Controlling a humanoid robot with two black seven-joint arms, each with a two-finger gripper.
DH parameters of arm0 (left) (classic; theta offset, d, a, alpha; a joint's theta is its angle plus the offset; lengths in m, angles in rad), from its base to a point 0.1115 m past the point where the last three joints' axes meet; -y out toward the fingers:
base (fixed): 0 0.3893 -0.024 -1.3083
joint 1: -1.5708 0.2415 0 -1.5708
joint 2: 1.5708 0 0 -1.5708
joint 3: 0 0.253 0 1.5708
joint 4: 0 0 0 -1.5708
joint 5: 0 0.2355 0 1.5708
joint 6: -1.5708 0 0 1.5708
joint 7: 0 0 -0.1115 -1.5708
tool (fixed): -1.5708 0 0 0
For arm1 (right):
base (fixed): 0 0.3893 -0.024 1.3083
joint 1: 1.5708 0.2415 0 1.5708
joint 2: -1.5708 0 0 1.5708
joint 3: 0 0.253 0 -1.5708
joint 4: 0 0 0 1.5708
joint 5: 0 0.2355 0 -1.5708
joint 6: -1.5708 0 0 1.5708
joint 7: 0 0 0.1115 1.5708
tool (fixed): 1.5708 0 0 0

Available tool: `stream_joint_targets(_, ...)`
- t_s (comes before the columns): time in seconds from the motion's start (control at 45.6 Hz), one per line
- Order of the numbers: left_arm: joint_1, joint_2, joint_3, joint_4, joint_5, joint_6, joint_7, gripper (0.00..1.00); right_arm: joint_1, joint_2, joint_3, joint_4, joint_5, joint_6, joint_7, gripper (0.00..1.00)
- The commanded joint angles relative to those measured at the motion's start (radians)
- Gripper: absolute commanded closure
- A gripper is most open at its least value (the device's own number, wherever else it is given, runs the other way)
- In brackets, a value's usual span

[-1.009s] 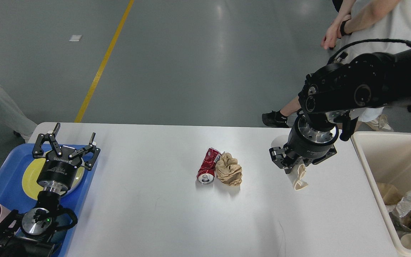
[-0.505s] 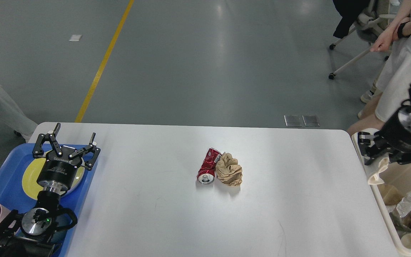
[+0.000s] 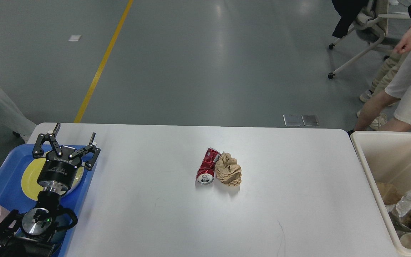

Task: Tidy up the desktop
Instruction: 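Lift the white paper cup and drop it into the white bin, then raise the right gripper out of the bin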

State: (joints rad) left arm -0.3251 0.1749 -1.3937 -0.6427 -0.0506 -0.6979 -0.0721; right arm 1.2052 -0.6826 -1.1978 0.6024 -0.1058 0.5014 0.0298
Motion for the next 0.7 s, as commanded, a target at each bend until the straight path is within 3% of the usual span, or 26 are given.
stream_joint_targets(0.0, 0.0, 0.0, -0.001, 0.0, 0.0, 0.0, 0.0, 0.04, -0.225, 0.081, 0.092, -0.153, 0.001, -0.154, -0.002, 1.0)
stream_joint_targets(0.175, 0.0, 0.0, -0.001, 0.0, 0.0, 0.0, 0.0, 0.03, -0.467, 0.158, 0.208, -0.298, 0.001, -0.403, -0.004, 1.0)
stream_joint_targets(0.241, 0.0, 0.0, -0.001, 0.0, 0.0, 0.0, 0.0, 0.04, -0.561, 0.219, 0.233, -0.401, 0.008, -0.448, -0.025, 1.0)
stream_joint_targets(0.373, 0.0, 0.0, -0.001, 0.0, 0.0, 0.0, 0.0, 0.04, -0.662, 0.291, 0.244, -0.523, 0.014, -0.474, -0.056, 1.0)
stream_joint_targets(0.68, 0.0, 0.0, -0.001, 0.0, 0.0, 0.0, 0.0, 0.03, -0.696, 0.301, 0.245, -0.53, 0.015, -0.478, -0.077, 1.0)
